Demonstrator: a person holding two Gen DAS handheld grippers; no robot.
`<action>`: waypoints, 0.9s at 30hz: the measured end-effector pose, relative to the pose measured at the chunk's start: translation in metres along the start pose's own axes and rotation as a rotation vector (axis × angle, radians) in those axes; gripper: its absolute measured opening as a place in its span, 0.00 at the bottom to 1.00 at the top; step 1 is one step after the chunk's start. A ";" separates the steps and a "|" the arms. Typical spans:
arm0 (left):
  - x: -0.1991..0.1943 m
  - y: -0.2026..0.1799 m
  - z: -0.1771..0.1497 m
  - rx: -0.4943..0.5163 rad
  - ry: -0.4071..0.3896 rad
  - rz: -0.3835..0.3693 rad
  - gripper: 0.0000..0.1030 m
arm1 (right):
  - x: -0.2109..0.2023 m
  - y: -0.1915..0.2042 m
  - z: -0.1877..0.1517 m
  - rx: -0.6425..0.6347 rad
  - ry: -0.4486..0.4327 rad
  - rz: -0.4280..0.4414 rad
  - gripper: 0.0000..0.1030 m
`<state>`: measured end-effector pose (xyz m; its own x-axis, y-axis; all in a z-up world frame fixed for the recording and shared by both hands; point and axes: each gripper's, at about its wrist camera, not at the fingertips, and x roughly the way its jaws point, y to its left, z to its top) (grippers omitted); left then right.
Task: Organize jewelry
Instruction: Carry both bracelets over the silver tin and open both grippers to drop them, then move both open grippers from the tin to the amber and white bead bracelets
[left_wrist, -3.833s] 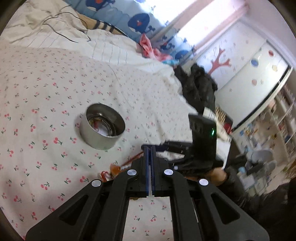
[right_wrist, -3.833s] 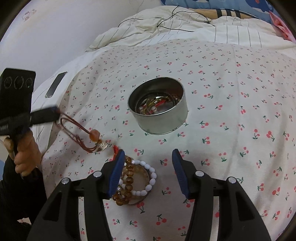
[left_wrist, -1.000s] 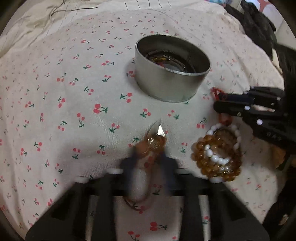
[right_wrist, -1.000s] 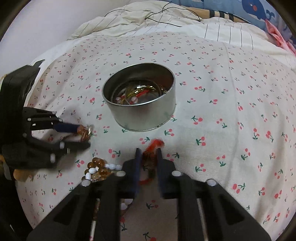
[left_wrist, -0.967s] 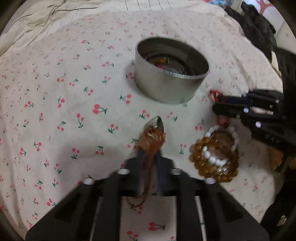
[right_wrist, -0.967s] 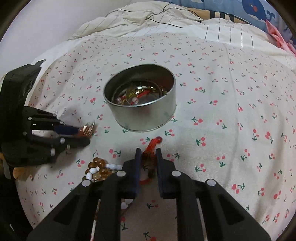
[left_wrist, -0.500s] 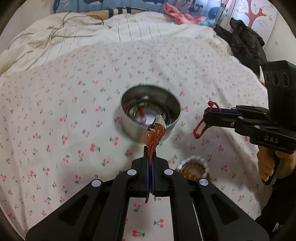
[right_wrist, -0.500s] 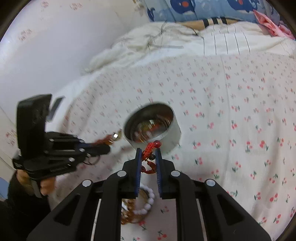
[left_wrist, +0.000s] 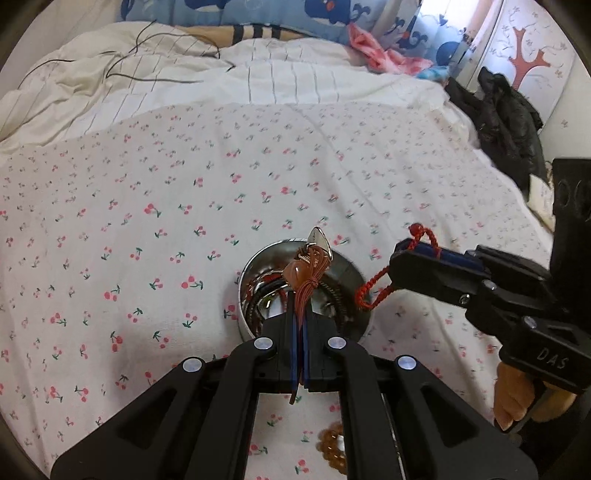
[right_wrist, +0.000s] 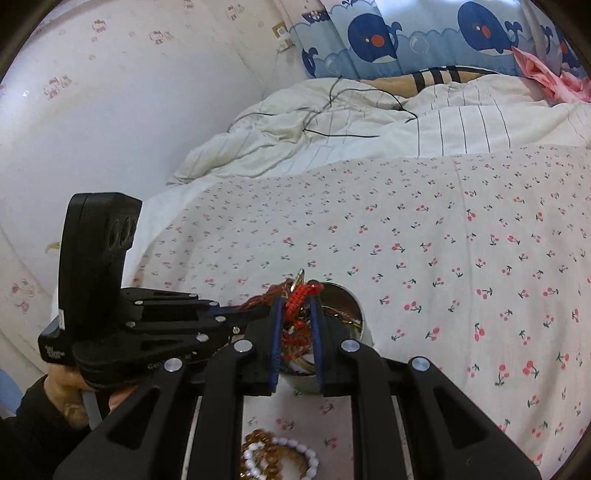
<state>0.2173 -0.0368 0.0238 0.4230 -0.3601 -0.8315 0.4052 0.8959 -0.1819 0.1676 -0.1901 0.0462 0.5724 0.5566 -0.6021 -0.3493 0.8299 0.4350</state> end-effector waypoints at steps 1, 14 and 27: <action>0.004 0.000 0.000 0.002 0.009 0.006 0.02 | 0.003 -0.002 -0.001 0.004 0.005 -0.008 0.15; -0.008 0.016 0.002 -0.091 -0.022 -0.016 0.52 | 0.036 -0.006 -0.009 0.003 0.075 -0.027 0.15; -0.027 0.036 -0.007 -0.179 -0.034 0.010 0.62 | 0.018 0.016 -0.014 -0.128 0.094 -0.149 0.63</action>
<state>0.2149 0.0071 0.0362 0.4551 -0.3566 -0.8159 0.2512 0.9305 -0.2665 0.1620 -0.1661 0.0329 0.5549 0.4238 -0.7159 -0.3606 0.8980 0.2520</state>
